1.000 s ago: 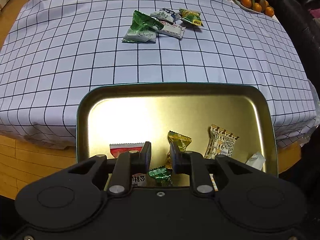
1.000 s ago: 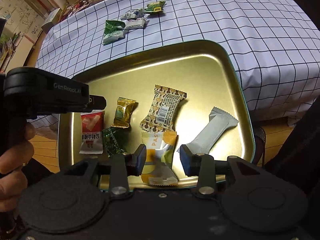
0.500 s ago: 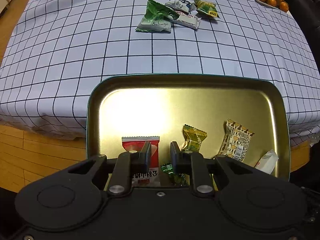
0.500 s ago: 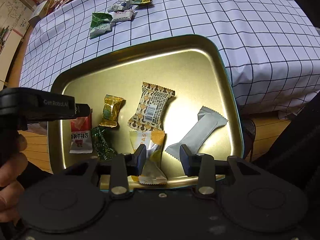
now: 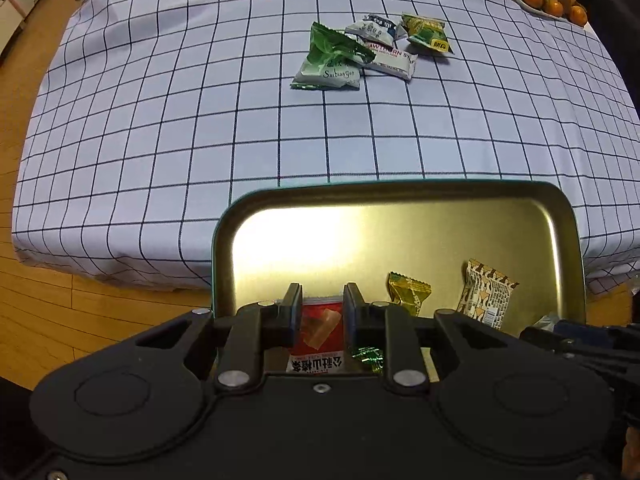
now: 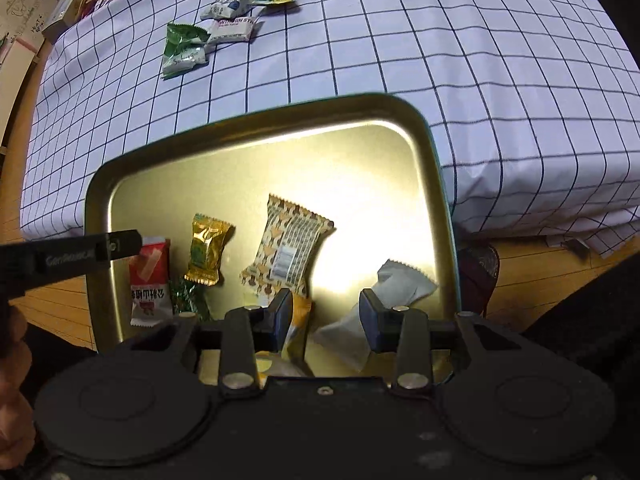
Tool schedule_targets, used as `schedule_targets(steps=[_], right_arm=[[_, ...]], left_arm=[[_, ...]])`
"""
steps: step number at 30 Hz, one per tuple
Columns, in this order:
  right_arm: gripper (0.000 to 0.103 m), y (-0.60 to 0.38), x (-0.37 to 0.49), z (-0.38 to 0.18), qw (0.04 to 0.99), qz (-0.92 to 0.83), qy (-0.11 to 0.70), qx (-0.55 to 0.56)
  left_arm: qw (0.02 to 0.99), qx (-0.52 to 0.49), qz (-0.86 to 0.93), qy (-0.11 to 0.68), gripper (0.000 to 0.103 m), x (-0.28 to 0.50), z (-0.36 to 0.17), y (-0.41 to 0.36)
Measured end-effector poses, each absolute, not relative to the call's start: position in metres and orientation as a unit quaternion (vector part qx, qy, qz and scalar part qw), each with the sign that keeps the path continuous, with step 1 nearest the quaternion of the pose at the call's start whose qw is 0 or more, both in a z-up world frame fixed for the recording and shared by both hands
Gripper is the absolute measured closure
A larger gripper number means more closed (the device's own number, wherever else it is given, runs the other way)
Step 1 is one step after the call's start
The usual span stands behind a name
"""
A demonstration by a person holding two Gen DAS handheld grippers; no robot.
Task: Organize snacks
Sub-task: 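Open the left tool to drop the gold candy while the right drops the pastry packet into the tray, then move both tools to the snacks on the tablecloth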
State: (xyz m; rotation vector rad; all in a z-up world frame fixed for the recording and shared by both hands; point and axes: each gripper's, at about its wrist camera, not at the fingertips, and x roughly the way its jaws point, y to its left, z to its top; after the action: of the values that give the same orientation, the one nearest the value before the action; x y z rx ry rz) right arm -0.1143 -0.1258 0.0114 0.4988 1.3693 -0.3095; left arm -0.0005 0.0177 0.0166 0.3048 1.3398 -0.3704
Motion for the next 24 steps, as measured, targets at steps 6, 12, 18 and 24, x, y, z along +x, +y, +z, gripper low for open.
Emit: schedule_targets(steps=[6, 12, 18, 24], right_arm=[[0.064, -0.152, -0.083, 0.020, 0.721, -0.133, 0.637, 0.238], [0.064, -0.176, -0.046, 0.027, 0.715, -0.130, 0.640, 0.251], [0.064, -0.193, -0.003, 0.036, 0.727, -0.145, 0.629, 0.234], [0.064, -0.204, 0.044, 0.043, 0.734, -0.148, 0.627, 0.217]], left_arm=[[0.751, 0.156, -0.161, 0.621, 0.071, 0.027, 0.024, 0.012], [0.749, 0.166, -0.154, 0.622, 0.071, 0.060, 0.032, 0.004], [0.750, 0.174, -0.148, 0.621, 0.071, 0.095, 0.040, -0.008], [0.754, 0.187, -0.143, 0.613, 0.070, 0.126, 0.045, -0.026]])
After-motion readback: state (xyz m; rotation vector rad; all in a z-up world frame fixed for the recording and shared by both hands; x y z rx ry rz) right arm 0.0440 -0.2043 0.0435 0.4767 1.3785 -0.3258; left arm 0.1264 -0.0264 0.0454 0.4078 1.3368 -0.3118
